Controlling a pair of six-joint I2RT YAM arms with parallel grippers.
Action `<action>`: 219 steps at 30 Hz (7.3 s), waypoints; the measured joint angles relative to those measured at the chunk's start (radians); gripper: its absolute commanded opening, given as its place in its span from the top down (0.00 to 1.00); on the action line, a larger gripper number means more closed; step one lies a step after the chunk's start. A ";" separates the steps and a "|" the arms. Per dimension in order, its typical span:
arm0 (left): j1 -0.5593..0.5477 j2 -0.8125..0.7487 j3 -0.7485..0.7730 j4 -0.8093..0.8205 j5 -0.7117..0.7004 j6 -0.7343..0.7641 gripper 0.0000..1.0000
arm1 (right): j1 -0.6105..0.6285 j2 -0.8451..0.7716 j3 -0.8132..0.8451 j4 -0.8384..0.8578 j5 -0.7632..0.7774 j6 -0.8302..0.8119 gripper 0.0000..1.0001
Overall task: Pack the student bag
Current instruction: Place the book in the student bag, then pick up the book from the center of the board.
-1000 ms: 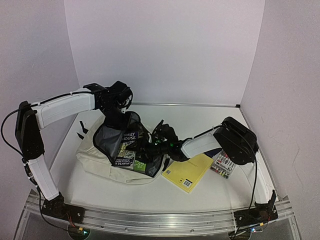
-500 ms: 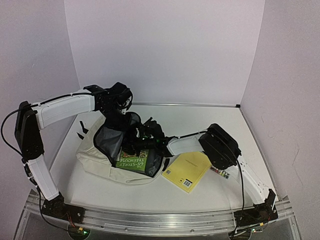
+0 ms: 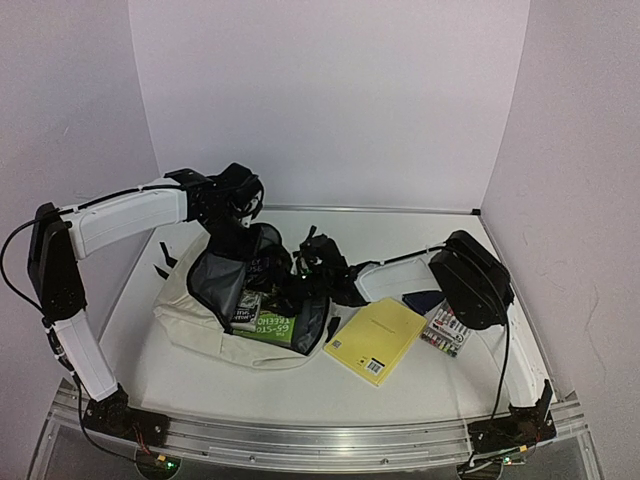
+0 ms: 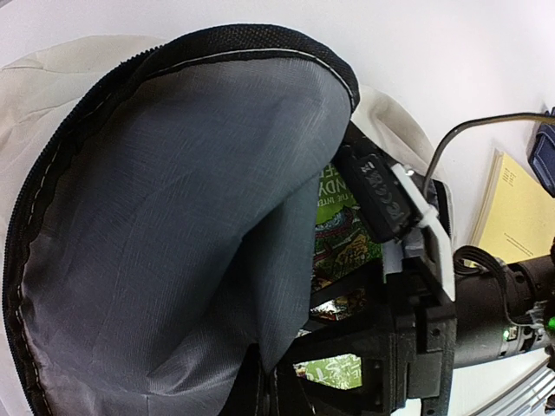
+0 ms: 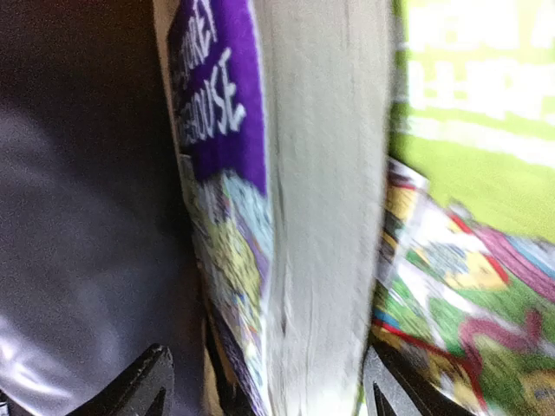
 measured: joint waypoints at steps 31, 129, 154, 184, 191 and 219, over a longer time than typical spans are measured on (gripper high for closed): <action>0.043 -0.002 -0.021 0.025 0.028 -0.043 0.99 | 0.011 0.257 0.338 0.062 -0.071 0.060 0.48; -0.218 0.244 0.015 0.464 0.389 -0.166 0.83 | -0.389 -0.538 -0.619 -0.563 -0.075 -0.678 0.40; -0.054 -0.039 -0.442 0.526 0.279 -0.347 0.57 | -0.275 -0.307 -0.342 -0.295 -0.109 -0.571 0.29; -0.042 0.137 -0.398 0.713 0.297 -0.427 0.78 | -0.325 -0.235 -0.356 -0.300 -0.142 -0.627 0.44; -0.051 0.072 -0.412 0.865 0.323 -0.415 0.77 | -0.332 -0.233 -0.390 -0.226 -0.175 -0.562 0.45; -0.049 -0.204 -0.455 0.915 0.507 -0.369 1.00 | -0.390 -0.478 -0.436 -0.114 -0.434 -0.544 0.12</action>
